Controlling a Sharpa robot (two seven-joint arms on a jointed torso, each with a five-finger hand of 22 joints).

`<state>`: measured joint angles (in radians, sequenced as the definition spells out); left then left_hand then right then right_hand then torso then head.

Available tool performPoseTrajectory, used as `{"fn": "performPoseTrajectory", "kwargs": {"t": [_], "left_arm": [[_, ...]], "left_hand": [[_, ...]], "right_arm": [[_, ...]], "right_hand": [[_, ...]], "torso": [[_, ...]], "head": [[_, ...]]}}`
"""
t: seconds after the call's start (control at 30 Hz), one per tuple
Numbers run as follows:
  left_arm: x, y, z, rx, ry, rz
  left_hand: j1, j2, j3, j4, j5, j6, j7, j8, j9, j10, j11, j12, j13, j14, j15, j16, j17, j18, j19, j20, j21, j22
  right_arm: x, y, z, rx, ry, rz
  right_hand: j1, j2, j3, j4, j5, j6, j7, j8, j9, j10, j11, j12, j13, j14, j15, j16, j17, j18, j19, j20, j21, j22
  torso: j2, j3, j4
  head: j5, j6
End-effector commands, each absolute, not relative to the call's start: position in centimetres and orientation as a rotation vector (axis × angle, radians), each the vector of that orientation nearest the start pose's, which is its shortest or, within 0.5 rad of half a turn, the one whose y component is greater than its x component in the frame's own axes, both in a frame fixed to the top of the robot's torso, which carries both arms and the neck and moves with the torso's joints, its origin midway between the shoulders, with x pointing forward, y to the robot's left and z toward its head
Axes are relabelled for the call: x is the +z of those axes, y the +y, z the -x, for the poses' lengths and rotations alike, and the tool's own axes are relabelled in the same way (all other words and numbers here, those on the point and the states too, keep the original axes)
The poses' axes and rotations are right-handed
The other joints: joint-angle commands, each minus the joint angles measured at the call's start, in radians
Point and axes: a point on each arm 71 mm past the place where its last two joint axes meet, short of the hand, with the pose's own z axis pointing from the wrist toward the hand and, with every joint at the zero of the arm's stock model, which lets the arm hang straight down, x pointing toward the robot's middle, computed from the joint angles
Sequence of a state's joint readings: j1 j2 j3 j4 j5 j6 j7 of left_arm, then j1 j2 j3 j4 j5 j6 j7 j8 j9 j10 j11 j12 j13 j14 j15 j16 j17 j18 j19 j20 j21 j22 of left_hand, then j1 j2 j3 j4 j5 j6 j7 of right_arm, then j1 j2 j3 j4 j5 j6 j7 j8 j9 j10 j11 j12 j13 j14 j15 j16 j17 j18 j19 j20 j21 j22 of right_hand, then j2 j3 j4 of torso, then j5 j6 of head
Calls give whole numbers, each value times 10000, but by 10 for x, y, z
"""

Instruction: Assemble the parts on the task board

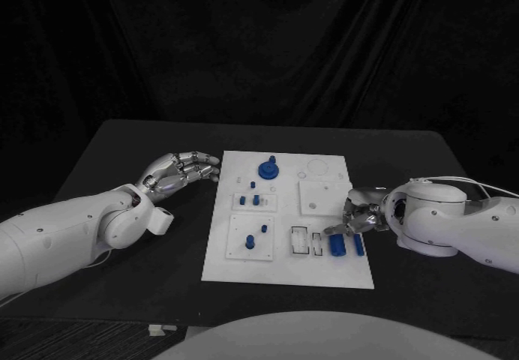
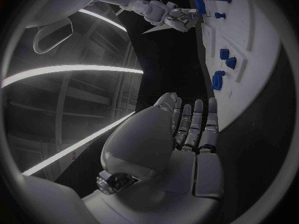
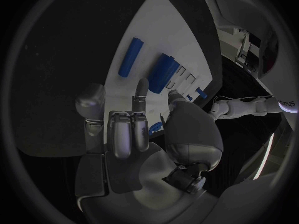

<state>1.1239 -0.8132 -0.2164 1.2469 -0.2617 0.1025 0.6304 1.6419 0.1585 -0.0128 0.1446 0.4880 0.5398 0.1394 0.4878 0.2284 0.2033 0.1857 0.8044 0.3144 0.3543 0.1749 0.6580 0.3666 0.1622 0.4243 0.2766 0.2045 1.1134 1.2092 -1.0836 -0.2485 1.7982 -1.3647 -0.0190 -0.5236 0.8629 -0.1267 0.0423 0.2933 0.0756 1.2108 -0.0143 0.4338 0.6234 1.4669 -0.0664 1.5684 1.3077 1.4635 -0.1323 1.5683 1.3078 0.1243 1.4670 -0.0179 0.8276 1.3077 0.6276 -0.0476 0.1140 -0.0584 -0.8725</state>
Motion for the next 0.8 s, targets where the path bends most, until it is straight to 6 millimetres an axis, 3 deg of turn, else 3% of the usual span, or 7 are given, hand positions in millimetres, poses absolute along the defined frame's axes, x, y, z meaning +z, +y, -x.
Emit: {"fn": "performPoseTrajectory", "kwargs": {"t": [0.03,0.3,0.57,0.63,0.7,0.73,0.8], "left_arm": [[-274,255,-475,-16929,16632,7828],[-275,255,-475,-16918,16678,7853],[-276,255,-475,-16911,16735,7877],[-276,255,-475,-16912,16743,7881],[-276,255,-475,-16915,16749,7884],[-276,255,-475,-16915,16752,7886],[-277,255,-475,-16912,16757,7890]], "left_hand": [[-39,32,66,11,51,44,22,-49,-11,54,32,-36,-11,-21,20,-36,-12,73,-40,-4,67,13],[-39,32,66,11,51,44,22,-49,-11,54,32,-36,-11,-21,20,-36,-12,73,-40,-4,67,13],[-50,33,103,7,57,34,27,-55,-18,51,52,-50,-22,-35,37,-48,-18,65,-55,3,68,24],[-50,33,103,7,57,34,27,-55,-18,51,52,-50,-22,-35,37,-48,-18,65,-55,3,68,24],[-50,33,103,7,57,34,27,-55,-18,51,52,-50,-22,-35,37,-48,-18,65,-55,3,68,24],[-50,33,103,7,57,34,27,-55,-18,51,52,-50,-22,-35,37,-48,-18,65,-55,3,68,24],[-60,46,131,10,68,27,30,-60,-22,49,63,-59,-29,-41,48,-53,-21,60,-64,7,68,31]], "right_arm": [[-262,-260,-388,2077,22796,328],[-268,-254,-387,2196,22985,520],[-276,-250,-385,2199,23332,786],[-278,-249,-384,2178,23432,836],[-279,-249,-383,2200,23505,807],[-280,-249,-382,2247,23541,739],[-280,-249,-382,2343,23561,599]], "right_hand": [[128,119,102,-7,-12,-129,1,-6,93,1039,-75,24,2631,1073,-53,25,2630,-144,126,-44,-22,1193],[593,265,167,-39,1034,-359,44,-159,516,1039,-37,24,2631,1073,-25,25,2630,-127,52,-18,-63,1164],[984,318,210,-103,2529,-691,120,-506,777,1039,14,24,2631,1073,42,25,2630,-83,-42,28,-346,1089],[1114,331,248,-138,3044,-798,140,-601,829,1039,20,24,2631,1073,86,25,2630,-65,-74,63,-503,1053],[1306,326,331,-199,3916,-925,160,-703,909,1039,37,24,2631,1073,125,25,2630,-41,-107,94,-657,1018],[1473,306,443,-258,4797,-1024,174,-762,981,1039,44,24,2631,1073,142,25,2630,-24,-127,110,-765,994],[1731,257,625,-393,5682,-1147,176,-815,1089,1039,44,24,2631,1073,148,25,2630,-5,-146,126,-891,968]], "torso": [[6,5,-1],[-1,-1,-17],[0,5,2],[-2,4,0],[-1,2,-7],[0,2,-5],[-1,3,-2]], "head": [[51,-1],[59,-1],[54,-1],[70,-1],[86,-1],[90,-1],[82,-1]]}}
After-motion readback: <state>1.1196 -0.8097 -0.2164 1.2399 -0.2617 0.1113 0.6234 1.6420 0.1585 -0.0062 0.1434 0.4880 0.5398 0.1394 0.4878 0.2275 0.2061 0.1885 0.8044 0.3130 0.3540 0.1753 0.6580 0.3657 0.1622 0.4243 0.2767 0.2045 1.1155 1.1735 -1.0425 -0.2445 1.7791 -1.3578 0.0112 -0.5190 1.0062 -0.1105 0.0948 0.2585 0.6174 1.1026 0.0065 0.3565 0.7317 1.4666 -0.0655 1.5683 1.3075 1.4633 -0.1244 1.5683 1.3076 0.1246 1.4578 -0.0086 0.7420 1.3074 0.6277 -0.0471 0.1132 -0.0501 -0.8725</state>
